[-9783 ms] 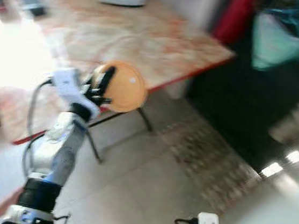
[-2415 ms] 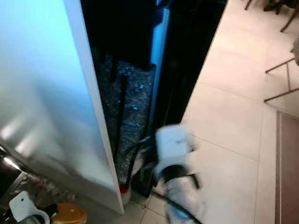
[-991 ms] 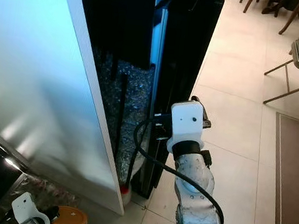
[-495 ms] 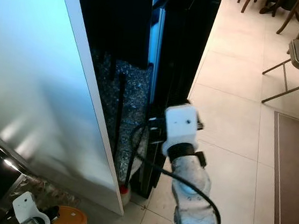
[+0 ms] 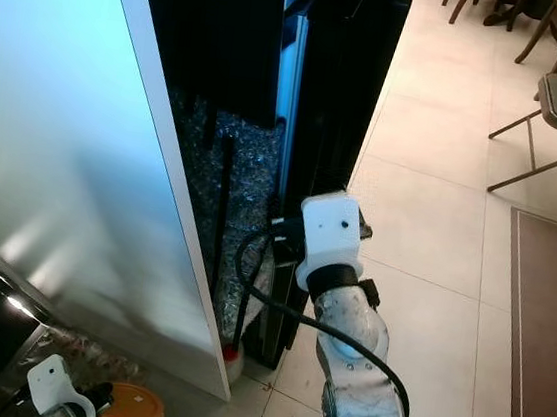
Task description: Restocking fridge
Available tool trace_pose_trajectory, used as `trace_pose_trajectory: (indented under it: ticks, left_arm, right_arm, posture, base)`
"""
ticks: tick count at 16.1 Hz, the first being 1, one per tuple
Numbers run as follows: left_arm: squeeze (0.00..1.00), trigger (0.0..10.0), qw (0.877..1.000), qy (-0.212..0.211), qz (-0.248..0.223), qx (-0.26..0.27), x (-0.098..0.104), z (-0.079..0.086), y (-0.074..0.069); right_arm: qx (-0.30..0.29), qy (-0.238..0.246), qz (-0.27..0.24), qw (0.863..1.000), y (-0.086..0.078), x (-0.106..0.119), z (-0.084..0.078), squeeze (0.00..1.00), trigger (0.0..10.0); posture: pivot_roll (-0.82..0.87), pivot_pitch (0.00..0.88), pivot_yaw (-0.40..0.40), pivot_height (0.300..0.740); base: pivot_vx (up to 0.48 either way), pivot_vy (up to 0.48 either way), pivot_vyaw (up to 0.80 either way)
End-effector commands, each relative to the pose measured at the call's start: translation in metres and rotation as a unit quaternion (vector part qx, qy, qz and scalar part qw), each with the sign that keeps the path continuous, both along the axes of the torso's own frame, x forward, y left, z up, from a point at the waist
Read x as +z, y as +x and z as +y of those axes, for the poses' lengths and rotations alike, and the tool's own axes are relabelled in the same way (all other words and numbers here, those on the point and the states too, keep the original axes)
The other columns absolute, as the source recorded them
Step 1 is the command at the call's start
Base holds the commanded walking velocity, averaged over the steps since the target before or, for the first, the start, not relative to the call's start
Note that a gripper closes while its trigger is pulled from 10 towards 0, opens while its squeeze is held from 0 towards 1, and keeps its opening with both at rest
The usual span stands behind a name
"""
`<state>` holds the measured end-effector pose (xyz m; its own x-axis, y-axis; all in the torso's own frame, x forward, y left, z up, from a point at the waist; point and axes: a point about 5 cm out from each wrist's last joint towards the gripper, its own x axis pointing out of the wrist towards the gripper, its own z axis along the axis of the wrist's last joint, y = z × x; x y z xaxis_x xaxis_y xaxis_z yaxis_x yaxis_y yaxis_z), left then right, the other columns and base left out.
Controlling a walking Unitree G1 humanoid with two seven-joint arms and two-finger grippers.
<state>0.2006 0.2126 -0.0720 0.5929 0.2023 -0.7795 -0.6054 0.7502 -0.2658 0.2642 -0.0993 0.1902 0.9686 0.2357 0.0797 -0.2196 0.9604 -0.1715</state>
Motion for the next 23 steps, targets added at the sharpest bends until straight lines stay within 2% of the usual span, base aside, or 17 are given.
trace_pose_trajectory:
  ticks: [1, 4, 5, 8, 20, 21, 22, 23]
  left_arm:
    - [0.0, 10.0, 1.0, 0.0, 0.023, -0.008, -0.006, -0.003, -0.01]
    - [0.0, 10.0, 1.0, 0.0, 0.021, -0.009, -0.006, -0.003, -0.009]
    - [0.0, 10.0, 1.0, 0.0, 0.02, -0.01, -0.005, -0.004, -0.008]
    - [0.0, 10.0, 1.0, 0.001, 0.02, -0.012, -0.005, -0.005, -0.008]
    - [0.0, 10.0, 1.0, 0.002, 0.019, -0.013, -0.005, -0.006, -0.007]
    - [0.0, 10.0, 1.0, 0.0, 0.018, -0.016, -0.005, -0.009, -0.006]
    - [0.0, 10.0, 1.0, 0.0, 0.017, -0.018, -0.005, -0.01, -0.006]
    - [0.0, 10.0, 1.0, 0.0, 0.017, -0.018, -0.005, -0.01, -0.006]
  right_arm:
    - [0.008, 0.004, -0.005, 1.0, 0.002, 0.002, 0.002, 0.0, 10.0]
    - [0.011, 0.003, -0.02, 1.0, 0.005, 0.006, 0.006, 0.0, 10.0]
    - [0.006, -0.013, -0.039, 0.999, 0.006, 0.01, 0.006, 0.0, 10.0]
    - [-0.016, -0.02, -0.059, 0.998, 0.007, 0.014, 0.002, 0.0, 10.0]
    - [-0.033, -0.029, -0.071, 0.996, 0.007, 0.014, -0.003, 0.0, 10.0]
    - [-0.119, -0.059, -0.048, 0.99, 0.009, 0.004, -0.037, 0.0, 10.0]
    - [-0.165, -0.076, -0.039, 0.982, 0.008, 0.0, -0.056, 0.0, 10.0]
    - [-0.17, -0.077, -0.039, 0.982, 0.008, -0.001, -0.058, 0.0, 10.0]
  posture:
    - [-0.12, 0.147, 0.025, 0.74]
    - [-0.12, 0.145, 0.024, 0.74]
    - [-0.12, 0.143, 0.024, 0.74]
    - [-0.13, 0.142, 0.023, 0.74]
    - [-0.13, 0.14, 0.021, 0.74]
    - [-0.14, 0.129, 0.017, 0.74]
    - [-0.14, 0.129, 0.016, 0.74]
    - [-0.14, 0.129, 0.017, 0.74]
  base:
    - [0.0, 0.0, 0.0]
    - [0.0, 0.0, 0.0]
    - [0.0, 0.0, 0.0]
    - [0.0, 0.0, 0.0]
    - [0.0, 0.0, 0.0]
    - [0.0, 0.0, 0.0]
    - [0.0, 0.0, 0.0]
    - [0.0, 0.0, 0.0]
